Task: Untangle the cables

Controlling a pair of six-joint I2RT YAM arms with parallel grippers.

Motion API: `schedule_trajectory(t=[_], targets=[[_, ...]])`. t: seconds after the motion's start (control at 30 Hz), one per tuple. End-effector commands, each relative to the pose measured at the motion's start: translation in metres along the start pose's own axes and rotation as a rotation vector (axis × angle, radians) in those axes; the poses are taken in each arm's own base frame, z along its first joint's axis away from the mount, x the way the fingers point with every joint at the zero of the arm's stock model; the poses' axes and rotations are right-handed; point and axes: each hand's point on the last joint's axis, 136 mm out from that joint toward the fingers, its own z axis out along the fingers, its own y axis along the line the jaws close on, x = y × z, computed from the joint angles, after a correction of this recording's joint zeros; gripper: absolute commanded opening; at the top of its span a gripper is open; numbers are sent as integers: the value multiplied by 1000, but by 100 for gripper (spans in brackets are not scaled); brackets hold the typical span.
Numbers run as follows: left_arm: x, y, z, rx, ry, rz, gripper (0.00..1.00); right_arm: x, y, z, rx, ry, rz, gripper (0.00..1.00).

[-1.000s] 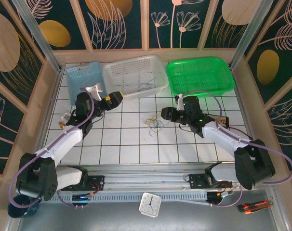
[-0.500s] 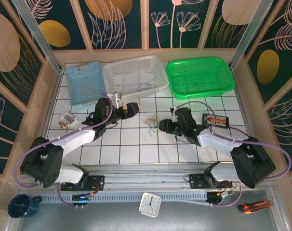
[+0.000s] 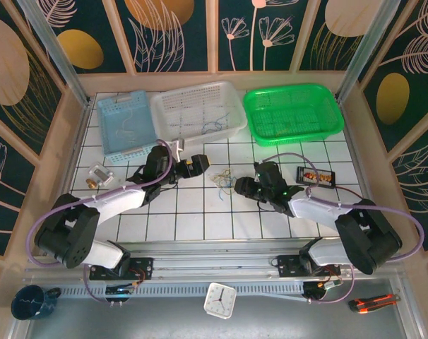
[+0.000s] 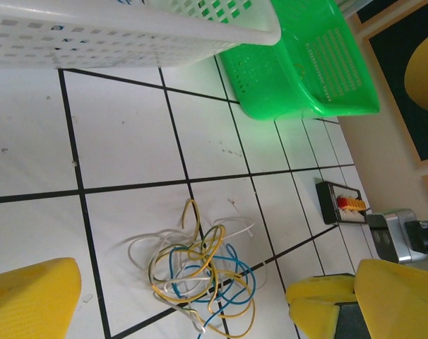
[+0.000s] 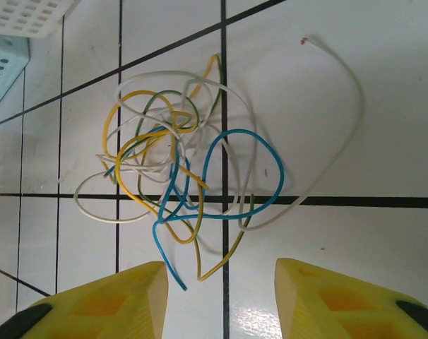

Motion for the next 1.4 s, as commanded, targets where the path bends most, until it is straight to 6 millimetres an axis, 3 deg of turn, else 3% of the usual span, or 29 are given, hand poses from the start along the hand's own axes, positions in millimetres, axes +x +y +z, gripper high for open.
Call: schedule_trajectory(t=[0.0, 0.3, 0.6, 0.83, 0.97, 1.07, 1.37], targets=[[-10, -12, 4, 25, -21, 21, 99, 4, 1, 3, -20, 6, 46, 44], [-10, -13, 6, 28, -19, 22, 99, 22, 11, 4, -108, 45, 121, 42], [-10, -14, 7, 32, -17, 23, 99, 21, 20, 16, -124, 58, 120, 35], [-10, -16, 7, 35, -19, 24, 99, 21, 21, 23, -126, 61, 119, 25], [-10, -16, 6, 38, -20, 24, 99, 21, 22, 23, -129, 62, 113, 12], [-11, -16, 6, 38, -22, 26, 99, 20, 24, 21, -132, 59, 100, 0], [-18, -17, -1, 22, -57, 69, 99, -3, 51, -17, -186, -16, 31, 0]])
